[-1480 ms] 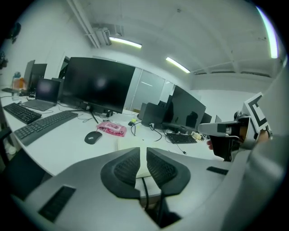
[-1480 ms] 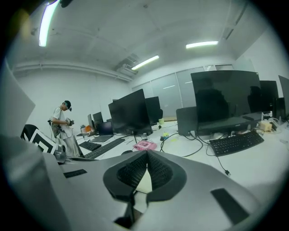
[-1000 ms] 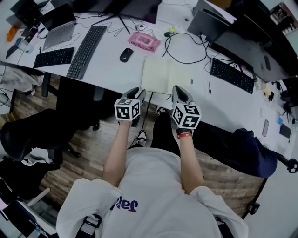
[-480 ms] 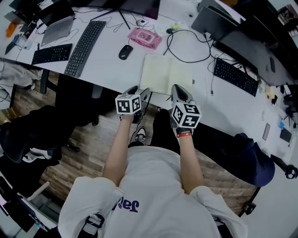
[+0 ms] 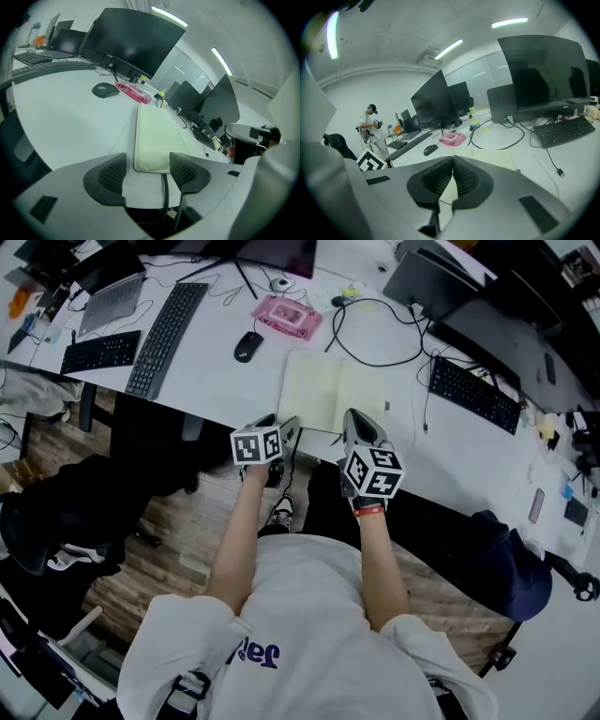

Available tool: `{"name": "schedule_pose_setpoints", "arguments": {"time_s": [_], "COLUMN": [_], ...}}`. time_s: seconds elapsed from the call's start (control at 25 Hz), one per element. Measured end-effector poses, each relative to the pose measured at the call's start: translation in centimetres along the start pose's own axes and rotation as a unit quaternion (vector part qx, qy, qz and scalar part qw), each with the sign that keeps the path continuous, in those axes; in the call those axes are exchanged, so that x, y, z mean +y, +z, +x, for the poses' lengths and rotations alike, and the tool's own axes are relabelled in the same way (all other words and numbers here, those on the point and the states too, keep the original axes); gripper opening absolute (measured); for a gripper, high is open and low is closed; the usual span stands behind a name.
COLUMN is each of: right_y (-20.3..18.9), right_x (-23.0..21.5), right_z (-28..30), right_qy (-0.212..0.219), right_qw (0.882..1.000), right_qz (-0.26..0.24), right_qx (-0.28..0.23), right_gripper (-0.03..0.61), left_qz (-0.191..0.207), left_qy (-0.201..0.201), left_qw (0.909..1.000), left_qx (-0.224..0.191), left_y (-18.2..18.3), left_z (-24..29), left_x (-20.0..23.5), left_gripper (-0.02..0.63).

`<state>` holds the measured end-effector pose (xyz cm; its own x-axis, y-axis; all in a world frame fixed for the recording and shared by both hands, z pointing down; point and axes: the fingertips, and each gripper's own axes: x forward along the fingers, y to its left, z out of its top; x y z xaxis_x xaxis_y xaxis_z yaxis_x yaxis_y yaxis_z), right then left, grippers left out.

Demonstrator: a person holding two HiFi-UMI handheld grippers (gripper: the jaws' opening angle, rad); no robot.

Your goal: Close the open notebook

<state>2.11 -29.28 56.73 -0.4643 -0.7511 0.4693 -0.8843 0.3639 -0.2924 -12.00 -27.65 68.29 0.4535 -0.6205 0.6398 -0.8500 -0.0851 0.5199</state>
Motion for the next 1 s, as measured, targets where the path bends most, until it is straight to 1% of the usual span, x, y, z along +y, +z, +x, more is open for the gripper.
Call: {"name": "schedule_pose_setpoints", "arguments": {"time_s": [0.16, 0.32, 0.44, 0.52, 0.76, 1.0], "right_y": [0.0, 0.1, 0.1, 0.0, -0.3, 0.0], "right_x": [-0.4, -0.9, -1.2, -1.4, -2.2, -1.8], "right_z": [0.2, 0.0, -0.1, -0.2, -0.7, -1.0], "right_qy": [-0.001, -0.006, -0.009, -0.011, -0.019, -0.018], "right_qw": [1.0, 1.0, 1.0, 1.0, 0.999, 0.999], "right_qz": [0.008, 0.02, 0.024, 0.026, 0.037, 0.04], "right_qx": [0.001, -0.002, -0.004, -0.004, -0.006, -0.011], "right_gripper": [0.002, 0.002, 0.002, 0.002, 0.002, 0.002], "left_qz": [-0.01, -0.004, 0.005, 0.009, 0.003, 0.005], "left_qy": [0.014, 0.019, 0.026, 0.032, 0.022, 0.016], "left_qw": [0.9999, 0.9997, 0.9995, 0.9993, 0.9996, 0.9998], "left_qx": [0.001, 0.011, 0.018, 0.019, 0.019, 0.01], "left_y": [0.1, 0.0, -0.4, -0.5, -0.2, 0.3], "left_z": [0.2, 0.3, 0.5, 0.6, 0.4, -0.2], "left_x": [0.5, 0.5, 0.3, 0.4, 0.3, 0.0], "left_gripper": [0.275, 0.268, 0.215, 0.202, 0.16, 0.137]}}
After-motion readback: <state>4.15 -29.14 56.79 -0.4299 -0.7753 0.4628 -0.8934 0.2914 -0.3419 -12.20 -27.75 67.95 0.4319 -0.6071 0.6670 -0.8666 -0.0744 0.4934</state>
